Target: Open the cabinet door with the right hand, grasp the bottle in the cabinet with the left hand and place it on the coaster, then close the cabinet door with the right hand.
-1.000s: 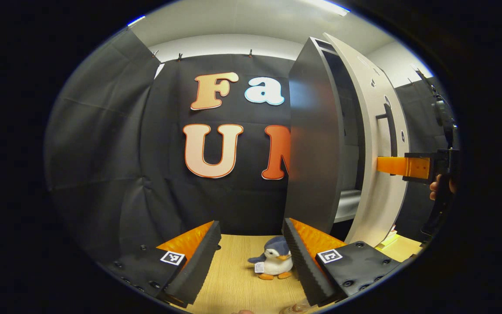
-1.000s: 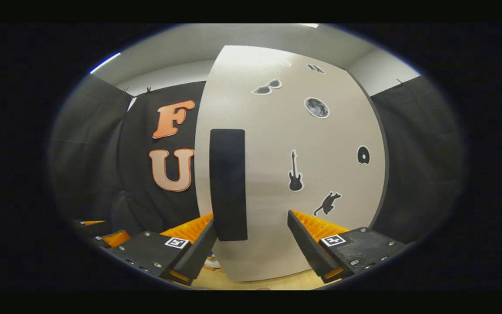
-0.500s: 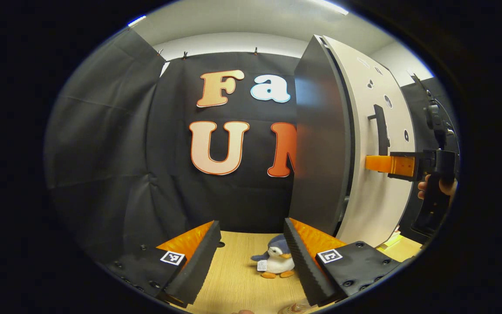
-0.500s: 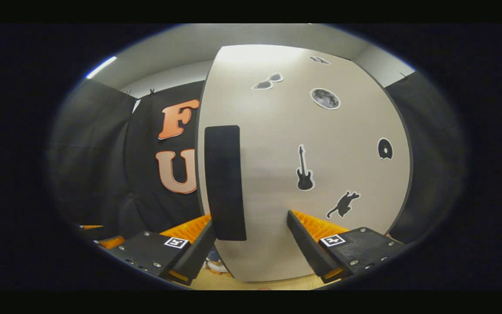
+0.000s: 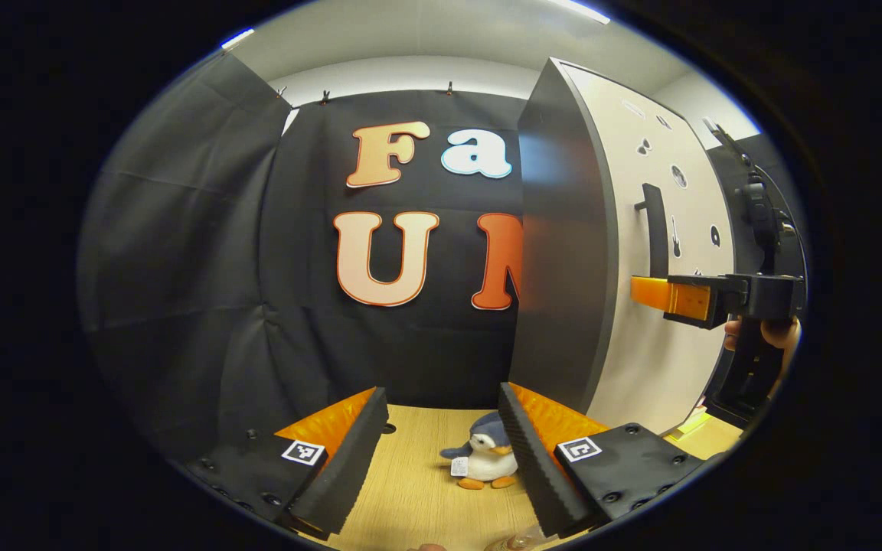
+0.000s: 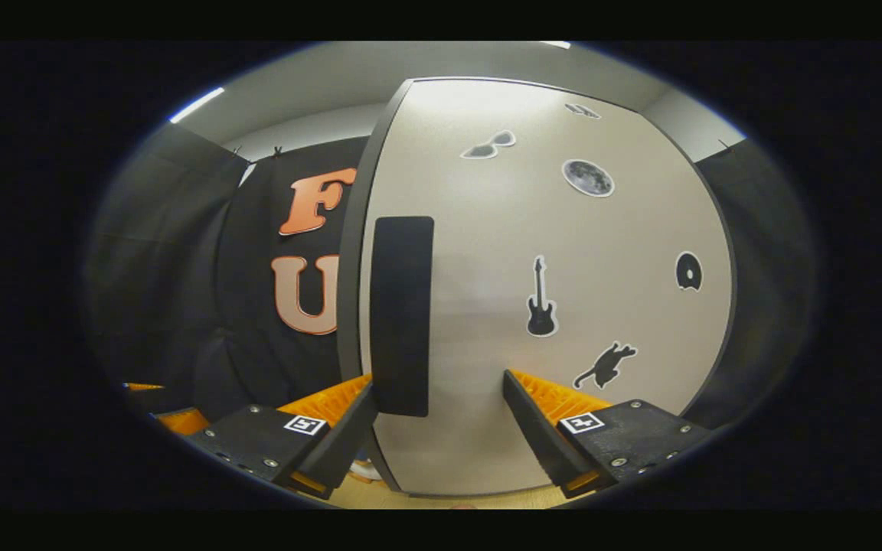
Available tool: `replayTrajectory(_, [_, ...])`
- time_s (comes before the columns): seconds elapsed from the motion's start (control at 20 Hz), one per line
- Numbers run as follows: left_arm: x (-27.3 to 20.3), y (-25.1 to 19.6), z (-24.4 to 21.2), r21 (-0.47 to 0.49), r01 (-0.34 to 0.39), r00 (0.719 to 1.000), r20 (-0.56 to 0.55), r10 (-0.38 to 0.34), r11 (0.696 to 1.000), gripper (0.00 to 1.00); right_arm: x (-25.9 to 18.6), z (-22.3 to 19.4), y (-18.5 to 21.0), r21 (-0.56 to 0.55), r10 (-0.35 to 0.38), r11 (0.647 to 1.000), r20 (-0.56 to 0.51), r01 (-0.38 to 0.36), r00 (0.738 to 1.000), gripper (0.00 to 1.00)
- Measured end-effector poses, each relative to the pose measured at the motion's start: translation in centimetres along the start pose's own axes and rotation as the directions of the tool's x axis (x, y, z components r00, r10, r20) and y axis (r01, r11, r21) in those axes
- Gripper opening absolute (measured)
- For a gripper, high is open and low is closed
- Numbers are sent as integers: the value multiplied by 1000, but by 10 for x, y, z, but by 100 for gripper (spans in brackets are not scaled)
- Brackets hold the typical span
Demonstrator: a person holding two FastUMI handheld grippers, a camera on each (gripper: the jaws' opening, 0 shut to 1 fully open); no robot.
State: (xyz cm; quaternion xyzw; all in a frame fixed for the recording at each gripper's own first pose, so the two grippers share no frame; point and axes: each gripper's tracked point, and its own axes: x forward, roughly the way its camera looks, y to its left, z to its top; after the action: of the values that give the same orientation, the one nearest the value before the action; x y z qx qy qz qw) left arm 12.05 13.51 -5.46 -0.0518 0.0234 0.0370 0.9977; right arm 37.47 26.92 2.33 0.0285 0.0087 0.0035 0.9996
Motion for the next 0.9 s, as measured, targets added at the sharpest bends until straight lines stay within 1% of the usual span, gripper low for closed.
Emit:
replayTrajectory(0.1, [-1, -3, 1, 0, -1, 1000, -1, 1, 1000, 95, 0, -1, 2, 5, 14, 1000, -2, -14, 1000, 95])
replayTrajectory(0.2, [-3, -6, 3, 3, -5, 1000, 5, 5, 1000, 94, -1, -2, 6, 21, 47, 999, -9, -47, 999, 96])
replayTrajectory(0.25, [-5, -7, 6, 5, -9, 1000, 8, 9, 1000, 94, -4, -4, 8, 39, 67, 997, -18, -66, 998, 99])
replayTrajectory(0.3, [-9, -9, 7, 8, -14, 1000, 11, 14, 1000, 94, -7, -4, 10, 56, 83, 995, -20, -82, 996, 96])
replayTrajectory(0.35, [-11, -10, 8, 11, -19, 1000, 14, 19, 1000, 94, -12, -2, 10, 63, 95, 994, -14, -94, 995, 96])
replayTrajectory(0.45, [-16, -13, 10, 15, -33, 999, 20, 32, 999, 94, -21, 0, 8, 52, 104, 993, 2, -104, 995, 96])
replayTrajectory(0.5, [-18, -15, 10, 14, -39, 999, 21, 39, 999, 94, -27, 1, 6, 44, 108, 993, 6, -108, 994, 99])
replayTrajectory(0.55, [-21, -18, 11, 10, -45, 999, 23, 45, 999, 95, -35, 2, 3, 39, 113, 993, 9, -113, 994, 96])
replayTrajectory(0.9, [-48, -39, 19, 4, -90, 995, 50, 90, 996, 95, -86, 12, -22, 32, 137, 990, 33, -138, 990, 96])
